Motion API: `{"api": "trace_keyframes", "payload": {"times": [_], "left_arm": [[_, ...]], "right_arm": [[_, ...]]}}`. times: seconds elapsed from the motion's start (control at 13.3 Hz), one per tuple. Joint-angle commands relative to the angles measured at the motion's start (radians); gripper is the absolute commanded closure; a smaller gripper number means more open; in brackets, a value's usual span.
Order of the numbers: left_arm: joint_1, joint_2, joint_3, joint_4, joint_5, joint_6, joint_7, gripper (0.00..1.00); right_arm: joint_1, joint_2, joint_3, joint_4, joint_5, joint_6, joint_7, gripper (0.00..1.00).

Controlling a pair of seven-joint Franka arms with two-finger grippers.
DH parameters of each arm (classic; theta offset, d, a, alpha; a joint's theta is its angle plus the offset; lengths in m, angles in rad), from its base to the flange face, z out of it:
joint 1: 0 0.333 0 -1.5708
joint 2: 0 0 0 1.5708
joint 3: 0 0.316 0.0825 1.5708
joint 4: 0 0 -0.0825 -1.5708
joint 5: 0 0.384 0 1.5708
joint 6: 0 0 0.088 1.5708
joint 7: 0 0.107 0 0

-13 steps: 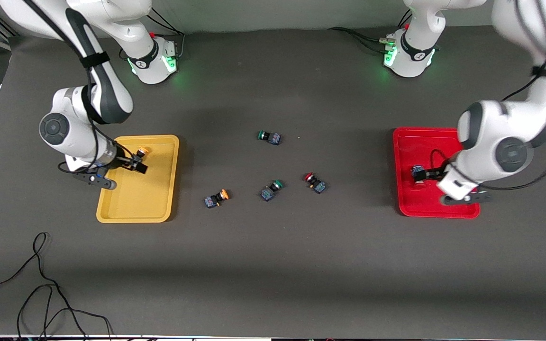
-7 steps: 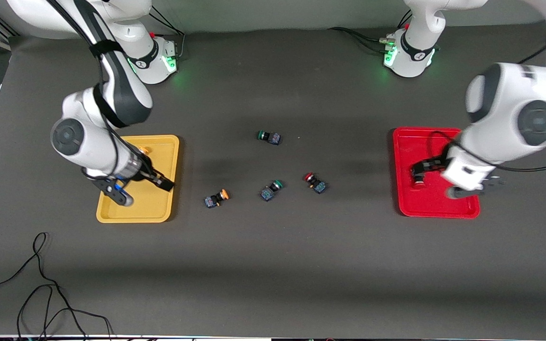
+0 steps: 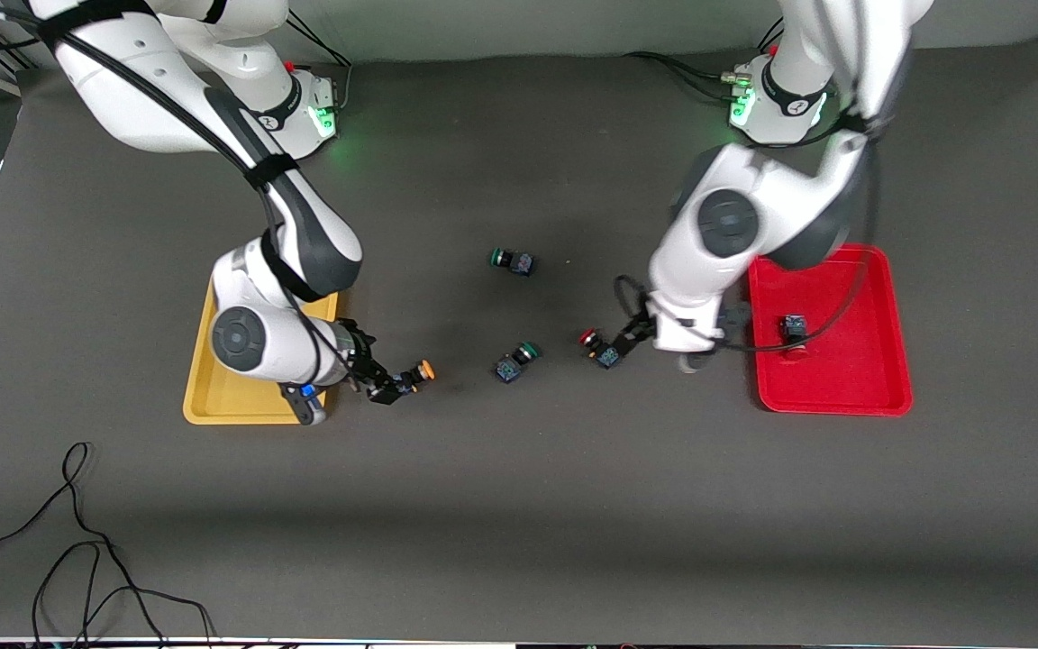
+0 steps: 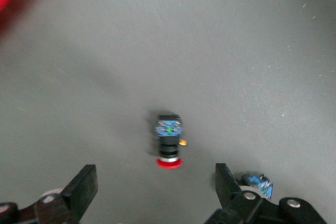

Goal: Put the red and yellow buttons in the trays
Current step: 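Grasp another orange button with the right gripper while the left gripper grasps red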

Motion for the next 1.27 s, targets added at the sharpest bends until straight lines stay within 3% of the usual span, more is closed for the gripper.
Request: {"api": "trace_keyframes", "payload": {"times": [0.0, 0.38, 0.53, 0.67, 0.75, 1.2], "left_arm": [[-0.037, 0.140, 0.018, 0.028, 0.088, 0.090, -0.123, 0.00], [-0.067, 0.257, 0.020, 0.036, 0.145, 0.147, -0.130, 0.04], [-0.071, 0.261, 0.020, 0.037, 0.147, 0.146, -0.127, 0.40], [-0.071, 0.261, 0.018, 0.048, 0.147, 0.133, -0.118, 0.84], [-0.070, 0.261, 0.020, 0.083, 0.150, 0.118, -0.108, 0.95], [0.005, 0.191, 0.015, 0.373, 0.040, -0.323, 0.161, 0.99]], "right_arm": [[0.014, 0.073, 0.005, 0.025, -0.064, 0.052, 0.074, 0.00], [0.025, 0.130, 0.005, -0.026, -0.122, 0.162, 0.100, 0.00], [0.025, 0.132, 0.005, -0.038, -0.141, 0.181, 0.100, 0.02], [0.025, 0.136, 0.005, -0.038, -0.151, 0.186, 0.100, 0.15], [0.025, 0.136, 0.005, -0.040, -0.156, 0.189, 0.100, 0.21], [0.023, 0.130, 0.005, -0.040, -0.162, 0.184, 0.099, 0.65]]}}
